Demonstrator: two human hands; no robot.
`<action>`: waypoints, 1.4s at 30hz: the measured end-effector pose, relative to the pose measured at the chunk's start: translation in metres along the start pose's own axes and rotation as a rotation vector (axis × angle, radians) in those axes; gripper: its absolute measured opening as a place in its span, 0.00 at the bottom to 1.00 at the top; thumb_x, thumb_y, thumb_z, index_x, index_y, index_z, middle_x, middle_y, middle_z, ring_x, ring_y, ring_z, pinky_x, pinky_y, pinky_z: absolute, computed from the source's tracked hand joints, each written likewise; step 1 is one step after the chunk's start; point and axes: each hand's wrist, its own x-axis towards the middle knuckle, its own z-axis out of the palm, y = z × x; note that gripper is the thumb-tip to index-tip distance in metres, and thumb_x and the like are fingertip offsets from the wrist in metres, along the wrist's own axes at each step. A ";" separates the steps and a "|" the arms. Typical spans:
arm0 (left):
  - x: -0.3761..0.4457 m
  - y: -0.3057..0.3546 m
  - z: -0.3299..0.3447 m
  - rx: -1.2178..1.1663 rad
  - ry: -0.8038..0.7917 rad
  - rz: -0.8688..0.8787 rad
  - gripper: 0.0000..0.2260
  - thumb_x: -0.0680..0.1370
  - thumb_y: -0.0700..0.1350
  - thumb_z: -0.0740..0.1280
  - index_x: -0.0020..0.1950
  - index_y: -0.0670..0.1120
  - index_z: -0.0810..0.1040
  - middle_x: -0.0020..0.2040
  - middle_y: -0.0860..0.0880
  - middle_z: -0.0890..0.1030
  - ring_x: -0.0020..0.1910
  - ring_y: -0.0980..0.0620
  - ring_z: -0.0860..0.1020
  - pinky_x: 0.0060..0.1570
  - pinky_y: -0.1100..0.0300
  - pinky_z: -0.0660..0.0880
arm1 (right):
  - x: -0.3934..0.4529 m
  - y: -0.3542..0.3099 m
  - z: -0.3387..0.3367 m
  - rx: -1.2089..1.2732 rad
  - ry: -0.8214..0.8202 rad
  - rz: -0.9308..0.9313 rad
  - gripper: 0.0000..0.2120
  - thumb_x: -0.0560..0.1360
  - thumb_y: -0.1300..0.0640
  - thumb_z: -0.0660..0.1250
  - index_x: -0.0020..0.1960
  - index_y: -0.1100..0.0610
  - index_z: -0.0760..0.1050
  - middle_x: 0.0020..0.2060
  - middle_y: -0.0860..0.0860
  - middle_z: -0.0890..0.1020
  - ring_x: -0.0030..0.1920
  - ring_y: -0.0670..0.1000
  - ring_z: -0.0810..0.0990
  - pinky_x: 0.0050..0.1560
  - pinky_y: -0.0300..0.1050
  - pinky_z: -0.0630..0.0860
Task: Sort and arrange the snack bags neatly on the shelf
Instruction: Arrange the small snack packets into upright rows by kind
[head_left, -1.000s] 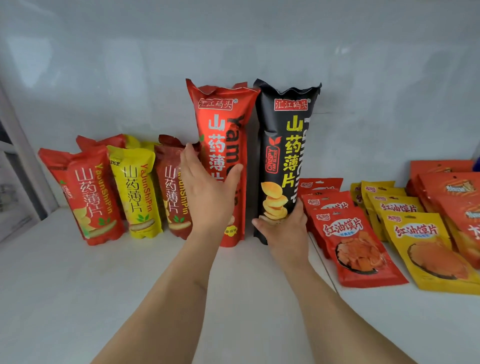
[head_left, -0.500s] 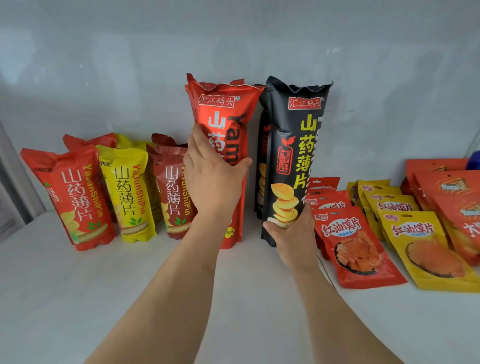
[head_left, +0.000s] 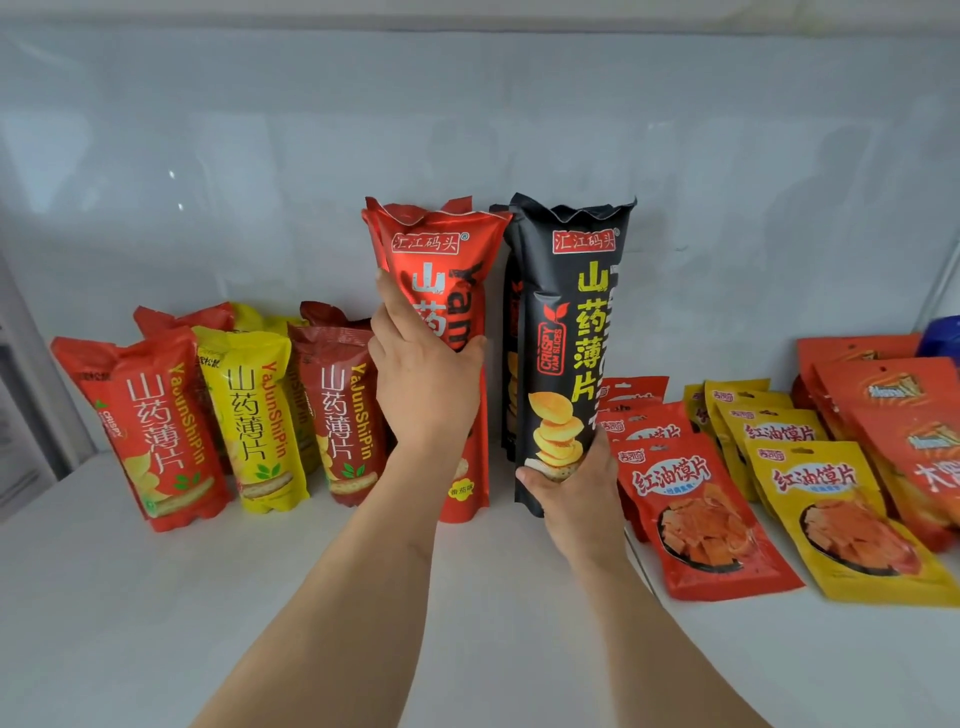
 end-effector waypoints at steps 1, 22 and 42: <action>0.000 0.000 0.000 -0.004 -0.006 -0.007 0.49 0.73 0.54 0.75 0.81 0.46 0.45 0.72 0.42 0.65 0.70 0.42 0.66 0.57 0.46 0.74 | 0.000 -0.001 0.000 -0.003 0.000 0.001 0.53 0.64 0.45 0.80 0.77 0.51 0.52 0.71 0.53 0.67 0.71 0.56 0.68 0.67 0.57 0.73; -0.028 -0.005 -0.015 0.085 -0.022 -0.001 0.47 0.73 0.61 0.72 0.81 0.43 0.50 0.77 0.42 0.61 0.74 0.42 0.64 0.68 0.49 0.67 | -0.043 -0.015 -0.003 -0.179 -0.018 0.179 0.51 0.68 0.38 0.75 0.77 0.62 0.53 0.73 0.59 0.65 0.73 0.59 0.64 0.71 0.53 0.64; 0.059 -0.146 -0.116 0.205 -0.023 0.328 0.22 0.78 0.54 0.64 0.66 0.42 0.77 0.67 0.42 0.76 0.72 0.37 0.66 0.72 0.44 0.61 | -0.111 -0.127 0.128 0.007 -0.225 -0.034 0.43 0.73 0.44 0.73 0.79 0.55 0.54 0.73 0.53 0.65 0.73 0.54 0.66 0.68 0.47 0.67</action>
